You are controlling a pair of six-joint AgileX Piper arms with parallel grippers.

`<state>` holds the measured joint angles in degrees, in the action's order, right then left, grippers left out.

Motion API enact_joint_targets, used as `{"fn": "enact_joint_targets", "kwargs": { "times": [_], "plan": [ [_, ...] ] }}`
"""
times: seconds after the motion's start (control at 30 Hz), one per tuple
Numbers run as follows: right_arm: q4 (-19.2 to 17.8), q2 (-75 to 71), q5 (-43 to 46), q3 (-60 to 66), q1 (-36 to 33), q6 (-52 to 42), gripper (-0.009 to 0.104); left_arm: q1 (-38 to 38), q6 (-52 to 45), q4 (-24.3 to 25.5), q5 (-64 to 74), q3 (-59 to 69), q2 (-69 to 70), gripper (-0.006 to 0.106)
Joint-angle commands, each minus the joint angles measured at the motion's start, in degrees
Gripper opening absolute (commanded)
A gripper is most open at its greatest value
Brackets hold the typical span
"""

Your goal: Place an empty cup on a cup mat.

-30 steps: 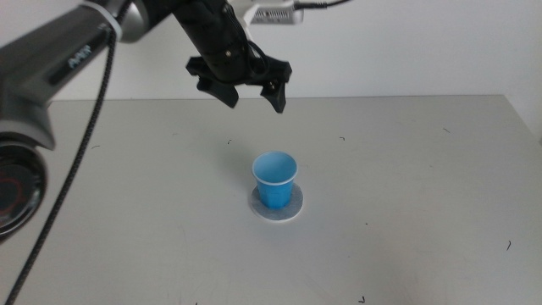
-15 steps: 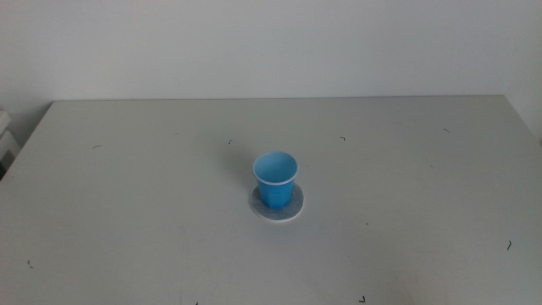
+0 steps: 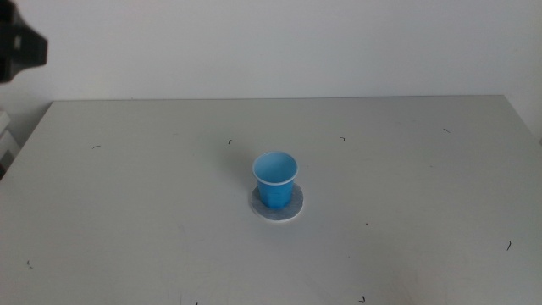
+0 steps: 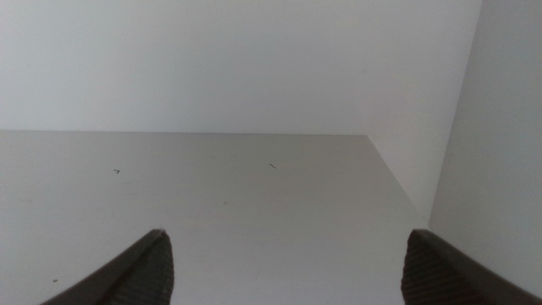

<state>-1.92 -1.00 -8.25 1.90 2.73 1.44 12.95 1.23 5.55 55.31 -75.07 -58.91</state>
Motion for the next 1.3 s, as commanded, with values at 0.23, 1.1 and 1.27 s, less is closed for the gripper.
{"fn": "enact_joint_targets", "kwargs": {
  "times": [0.23, 1.1, 1.27],
  "plan": [
    [-0.52, -1.1, 4.47, -0.66, 0.04, -0.49, 0.094, -9.81, 0.87, -3.76, -23.71, 29.7, 22.51, 0.105],
    [-0.52, -1.1, 4.47, -0.66, 0.04, -0.49, 0.094, -11.25, 3.38, -5.55, -44.05, 76.54, 60.54, 0.105],
    [-0.52, -1.1, 4.47, -0.66, 0.04, -0.49, 0.094, -11.25, 3.38, -5.55, -43.99, 76.54, 60.48, 0.105]
  ]
}}
